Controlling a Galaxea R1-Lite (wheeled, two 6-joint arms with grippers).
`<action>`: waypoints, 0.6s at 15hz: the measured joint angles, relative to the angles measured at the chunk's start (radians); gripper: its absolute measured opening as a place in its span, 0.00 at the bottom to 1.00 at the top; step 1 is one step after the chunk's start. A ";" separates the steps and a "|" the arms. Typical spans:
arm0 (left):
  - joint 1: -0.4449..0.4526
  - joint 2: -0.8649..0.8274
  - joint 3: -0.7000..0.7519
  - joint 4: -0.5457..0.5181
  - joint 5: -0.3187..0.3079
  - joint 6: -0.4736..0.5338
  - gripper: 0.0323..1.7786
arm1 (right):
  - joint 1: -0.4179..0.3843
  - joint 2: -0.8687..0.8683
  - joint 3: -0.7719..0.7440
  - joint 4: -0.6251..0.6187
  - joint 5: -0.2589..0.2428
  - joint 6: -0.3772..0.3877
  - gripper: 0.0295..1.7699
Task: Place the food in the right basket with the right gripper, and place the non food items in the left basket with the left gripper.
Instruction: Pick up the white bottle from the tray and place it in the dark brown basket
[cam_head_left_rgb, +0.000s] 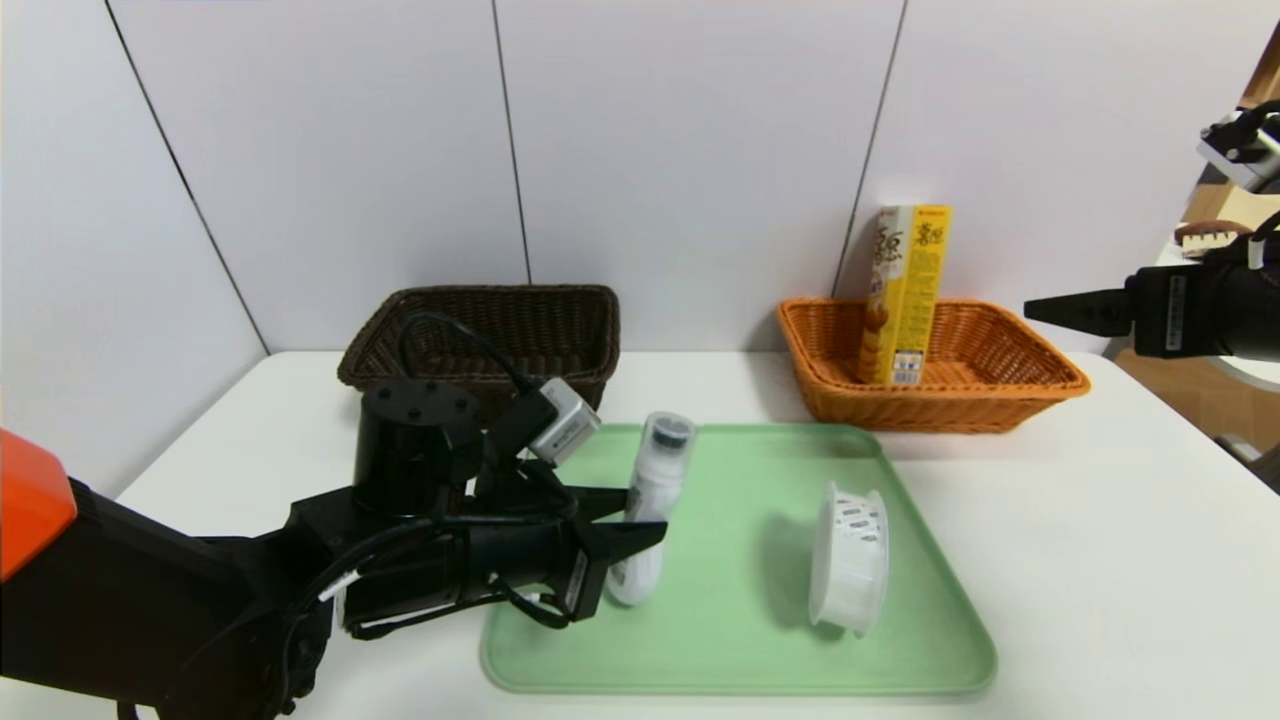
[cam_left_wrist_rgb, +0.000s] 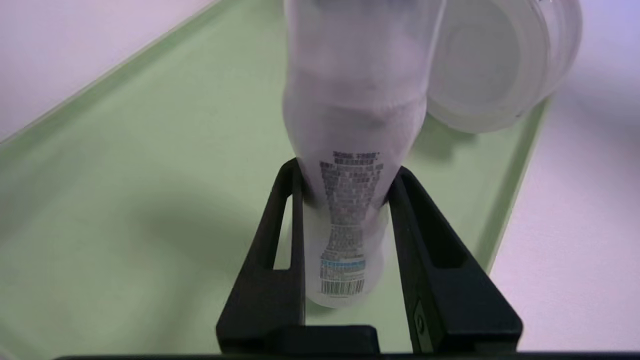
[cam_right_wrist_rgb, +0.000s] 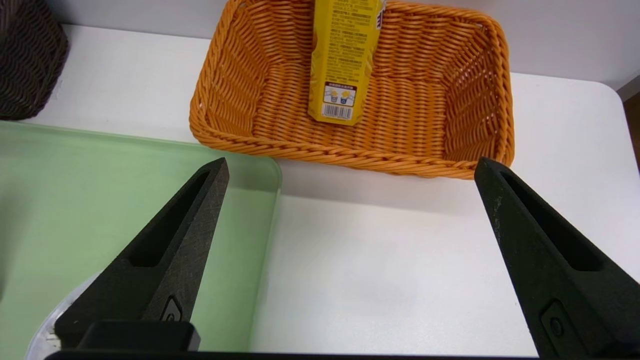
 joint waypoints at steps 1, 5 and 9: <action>0.001 0.001 0.000 0.000 0.000 0.000 0.29 | 0.000 -0.001 0.002 -0.001 0.000 0.000 0.96; 0.000 0.001 0.002 -0.001 0.000 0.000 0.29 | 0.000 -0.001 0.011 -0.004 0.000 0.000 0.96; 0.000 -0.011 0.003 -0.033 0.027 -0.011 0.29 | 0.000 -0.005 0.016 -0.004 0.000 0.000 0.96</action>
